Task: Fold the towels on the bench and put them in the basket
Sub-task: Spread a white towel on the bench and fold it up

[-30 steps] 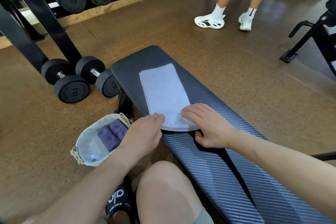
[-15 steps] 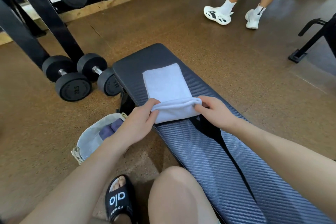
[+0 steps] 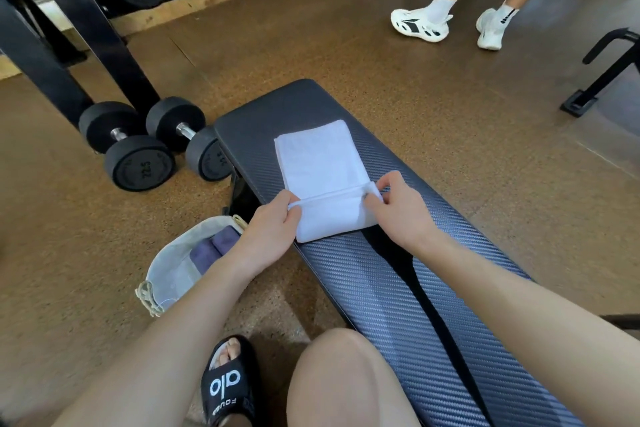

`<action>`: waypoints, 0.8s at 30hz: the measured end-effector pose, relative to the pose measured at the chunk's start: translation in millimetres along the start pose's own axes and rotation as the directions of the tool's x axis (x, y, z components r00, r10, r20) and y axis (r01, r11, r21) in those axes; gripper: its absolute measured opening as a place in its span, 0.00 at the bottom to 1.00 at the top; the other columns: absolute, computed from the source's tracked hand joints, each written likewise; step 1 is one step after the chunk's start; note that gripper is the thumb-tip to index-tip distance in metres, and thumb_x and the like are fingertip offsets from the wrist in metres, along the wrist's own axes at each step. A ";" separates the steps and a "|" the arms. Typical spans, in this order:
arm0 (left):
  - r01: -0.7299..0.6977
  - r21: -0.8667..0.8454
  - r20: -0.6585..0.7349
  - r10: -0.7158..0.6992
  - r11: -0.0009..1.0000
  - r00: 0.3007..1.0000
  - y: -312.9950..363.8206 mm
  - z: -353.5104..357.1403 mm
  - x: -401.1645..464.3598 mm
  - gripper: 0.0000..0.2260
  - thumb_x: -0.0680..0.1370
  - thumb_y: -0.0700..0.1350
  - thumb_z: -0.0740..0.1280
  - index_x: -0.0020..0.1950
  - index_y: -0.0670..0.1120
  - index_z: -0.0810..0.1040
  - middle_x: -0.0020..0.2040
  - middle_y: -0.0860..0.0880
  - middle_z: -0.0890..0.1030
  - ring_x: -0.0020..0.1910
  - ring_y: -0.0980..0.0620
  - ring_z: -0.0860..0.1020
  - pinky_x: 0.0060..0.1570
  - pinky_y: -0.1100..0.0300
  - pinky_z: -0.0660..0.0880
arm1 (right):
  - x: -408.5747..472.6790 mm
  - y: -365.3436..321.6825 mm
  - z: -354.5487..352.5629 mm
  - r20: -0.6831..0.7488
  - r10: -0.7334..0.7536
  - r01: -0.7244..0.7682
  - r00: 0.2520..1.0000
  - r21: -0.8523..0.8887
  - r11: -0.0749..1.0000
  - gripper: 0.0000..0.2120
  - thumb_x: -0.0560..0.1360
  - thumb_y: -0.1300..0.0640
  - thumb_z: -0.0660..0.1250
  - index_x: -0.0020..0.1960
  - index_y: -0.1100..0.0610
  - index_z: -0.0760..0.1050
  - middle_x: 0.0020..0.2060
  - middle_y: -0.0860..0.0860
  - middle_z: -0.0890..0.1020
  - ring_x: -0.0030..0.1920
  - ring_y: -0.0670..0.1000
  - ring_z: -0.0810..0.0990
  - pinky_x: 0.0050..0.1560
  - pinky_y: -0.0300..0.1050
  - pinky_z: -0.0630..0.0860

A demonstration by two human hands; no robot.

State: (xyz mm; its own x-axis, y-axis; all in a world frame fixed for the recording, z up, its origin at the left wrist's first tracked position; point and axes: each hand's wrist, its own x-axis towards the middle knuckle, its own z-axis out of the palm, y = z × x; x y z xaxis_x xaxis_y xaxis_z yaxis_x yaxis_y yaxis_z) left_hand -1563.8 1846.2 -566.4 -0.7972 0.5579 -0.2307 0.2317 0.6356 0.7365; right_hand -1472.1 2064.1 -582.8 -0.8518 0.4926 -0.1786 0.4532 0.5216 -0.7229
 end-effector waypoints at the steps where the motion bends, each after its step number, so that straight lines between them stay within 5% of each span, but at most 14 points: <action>1: 0.005 0.008 -0.003 -0.005 1.000 1.000 0.9 0.1 0.7 0.07 0.85 0.46 0.56 0.57 0.47 0.72 0.40 0.48 0.76 0.36 0.53 0.72 0.35 0.56 0.66 | -0.9 -1.2 1.0 -0.020 -0.009 0.009 1.000 -0.002 1.000 0.08 0.80 0.50 0.61 0.52 0.54 0.68 0.32 0.50 0.77 0.32 0.53 0.73 0.33 0.48 0.66; 6: 0.034 0.066 -0.040 -0.031 0.997 0.999 -2.7 4.5 8.0 0.03 0.83 0.47 0.58 0.55 0.50 0.68 0.35 0.47 0.74 0.33 0.47 0.72 0.33 0.54 0.68 | -12.6 -4.1 14.7 -0.139 -0.161 0.139 0.977 -0.153 0.978 0.04 0.80 0.55 0.58 0.53 0.52 0.62 0.32 0.52 0.76 0.32 0.56 0.75 0.34 0.51 0.69; 9: -0.013 0.277 -0.101 0.043 0.961 0.994 -1.3 5.0 8.5 0.07 0.81 0.49 0.61 0.54 0.52 0.63 0.39 0.48 0.75 0.36 0.44 0.76 0.37 0.48 0.75 | -17.0 1.4 19.3 -0.220 -0.249 0.205 0.943 -0.207 0.957 0.08 0.81 0.56 0.58 0.59 0.51 0.63 0.48 0.51 0.71 0.37 0.59 0.74 0.37 0.52 0.71; 12: -0.166 0.605 -0.149 0.315 0.779 0.937 5.1 2.7 13.3 0.13 0.76 0.41 0.68 0.59 0.47 0.70 0.48 0.45 0.75 0.43 0.42 0.76 0.39 0.48 0.76 | -14.0 7.5 19.6 -0.227 -0.311 0.255 0.923 -0.244 0.936 0.13 0.80 0.58 0.60 0.63 0.51 0.64 0.51 0.52 0.66 0.34 0.60 0.72 0.33 0.52 0.74; 14: -0.328 0.715 -0.032 0.496 0.618 0.868 9.3 5.3 16.0 0.18 0.69 0.34 0.73 0.55 0.44 0.75 0.50 0.43 0.76 0.44 0.40 0.77 0.38 0.50 0.75 | -11.7 10.8 19.4 -0.191 -0.424 0.347 0.885 -0.335 0.876 0.12 0.77 0.60 0.59 0.60 0.53 0.69 0.52 0.55 0.67 0.35 0.59 0.72 0.33 0.54 0.75; 16: -0.457 0.714 0.126 0.545 0.530 0.829 7.6 9.9 15.7 0.18 0.70 0.35 0.72 0.59 0.45 0.76 0.61 0.43 0.78 0.56 0.40 0.78 0.49 0.49 0.77 | -6.7 15.0 18.6 -0.147 -0.513 0.421 0.846 -0.407 0.811 0.11 0.76 0.59 0.57 0.56 0.56 0.73 0.54 0.56 0.70 0.42 0.59 0.73 0.39 0.55 0.75; 19: -0.483 0.628 0.232 0.446 0.611 0.865 -0.1 11.3 12.8 0.24 0.79 0.36 0.65 0.75 0.48 0.70 0.77 0.47 0.68 0.74 0.45 0.69 0.67 0.51 0.72 | 0.3 21.5 14.5 -0.077 -0.630 0.521 0.773 -0.492 0.698 0.09 0.79 0.60 0.60 0.54 0.60 0.76 0.55 0.56 0.76 0.50 0.59 0.75 0.47 0.57 0.74; 24: -0.453 0.556 0.256 0.375 0.697 0.891 1.4 6.4 5.5 0.25 0.83 0.55 0.58 0.80 0.49 0.63 0.80 0.50 0.62 0.78 0.50 0.62 0.75 0.57 0.60 | -1.2 31.9 -6.4 0.131 -0.672 0.639 0.729 -0.482 0.599 0.17 0.78 0.55 0.61 0.64 0.59 0.76 0.65 0.53 0.77 0.64 0.56 0.75 0.66 0.52 0.70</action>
State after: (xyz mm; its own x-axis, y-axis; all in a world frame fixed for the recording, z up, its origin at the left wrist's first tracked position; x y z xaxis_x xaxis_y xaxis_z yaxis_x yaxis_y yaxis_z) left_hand -1564.3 1853.5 -570.7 -0.4810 0.8719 -0.0919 0.8325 0.4871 0.2640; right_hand -1454.9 2084.7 -601.4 -0.9599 -0.0830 0.2677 -0.1462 0.9631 -0.2258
